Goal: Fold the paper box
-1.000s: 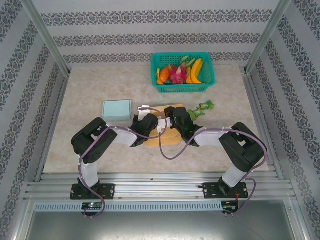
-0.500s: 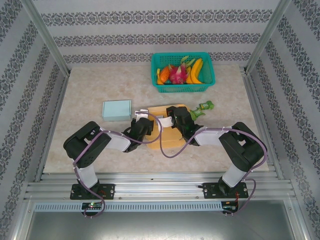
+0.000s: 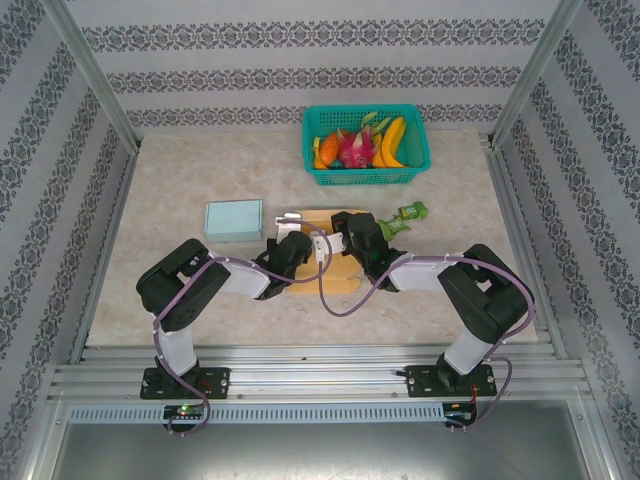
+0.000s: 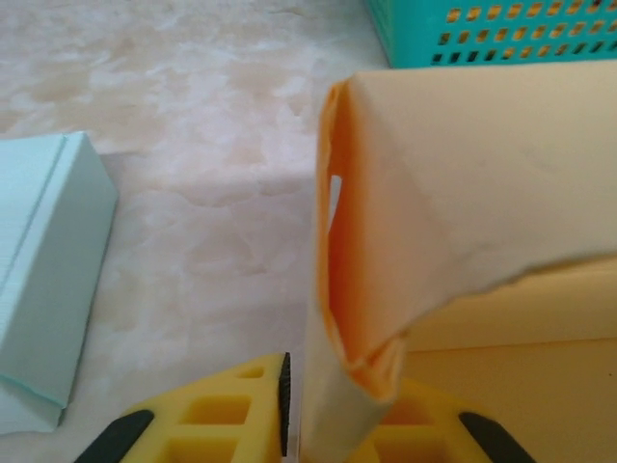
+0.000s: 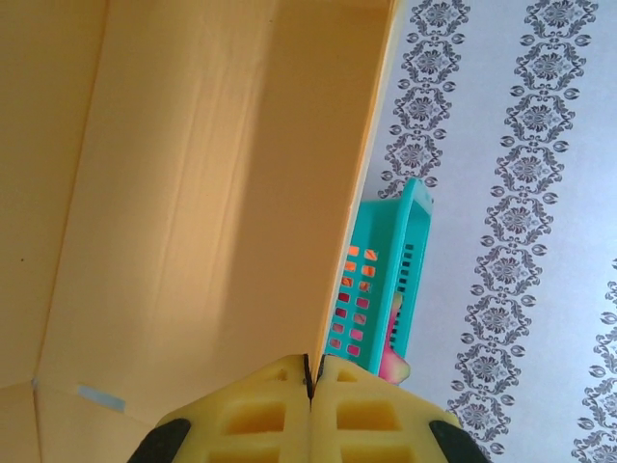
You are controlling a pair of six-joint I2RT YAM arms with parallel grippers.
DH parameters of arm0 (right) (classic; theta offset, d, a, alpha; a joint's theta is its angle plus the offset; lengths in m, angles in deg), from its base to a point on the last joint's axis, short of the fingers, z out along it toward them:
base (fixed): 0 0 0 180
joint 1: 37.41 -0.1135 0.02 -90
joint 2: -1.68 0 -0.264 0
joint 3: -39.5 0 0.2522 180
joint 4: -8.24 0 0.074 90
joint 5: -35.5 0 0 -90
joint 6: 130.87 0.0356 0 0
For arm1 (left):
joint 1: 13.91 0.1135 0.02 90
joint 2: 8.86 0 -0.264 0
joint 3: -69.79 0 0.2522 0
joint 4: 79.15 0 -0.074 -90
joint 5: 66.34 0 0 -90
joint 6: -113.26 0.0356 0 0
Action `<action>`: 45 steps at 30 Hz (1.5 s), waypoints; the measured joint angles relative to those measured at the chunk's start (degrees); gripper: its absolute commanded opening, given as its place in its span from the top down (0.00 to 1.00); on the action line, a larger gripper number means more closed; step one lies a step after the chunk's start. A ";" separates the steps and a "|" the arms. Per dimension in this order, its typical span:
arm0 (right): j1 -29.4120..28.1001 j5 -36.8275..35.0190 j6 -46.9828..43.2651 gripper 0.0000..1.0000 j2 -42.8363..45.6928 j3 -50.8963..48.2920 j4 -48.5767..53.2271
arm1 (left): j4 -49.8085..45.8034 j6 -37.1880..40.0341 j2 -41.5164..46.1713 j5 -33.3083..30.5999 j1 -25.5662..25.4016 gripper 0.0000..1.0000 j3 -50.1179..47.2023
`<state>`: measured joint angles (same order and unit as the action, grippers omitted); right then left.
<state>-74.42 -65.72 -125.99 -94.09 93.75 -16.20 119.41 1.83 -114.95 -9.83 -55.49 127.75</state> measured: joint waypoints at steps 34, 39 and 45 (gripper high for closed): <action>2.58 8.83 59.06 0.68 20.96 1.79 15.13 | 0.76 -4.66 6.75 6.71 4.15 1.00 -8.59; 1.51 6.64 83.84 0.61 24.24 0.96 18.10 | 4.44 -5.60 9.27 7.63 4.15 1.00 -13.40; 1.49 8.85 102.92 0.60 20.31 -1.27 17.09 | 8.11 -6.51 9.60 7.91 4.11 1.00 -15.74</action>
<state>-72.94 -56.87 -23.07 -73.79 92.48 0.90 127.52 -4.69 -105.35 -1.92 -51.38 112.02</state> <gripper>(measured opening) 0.393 0.085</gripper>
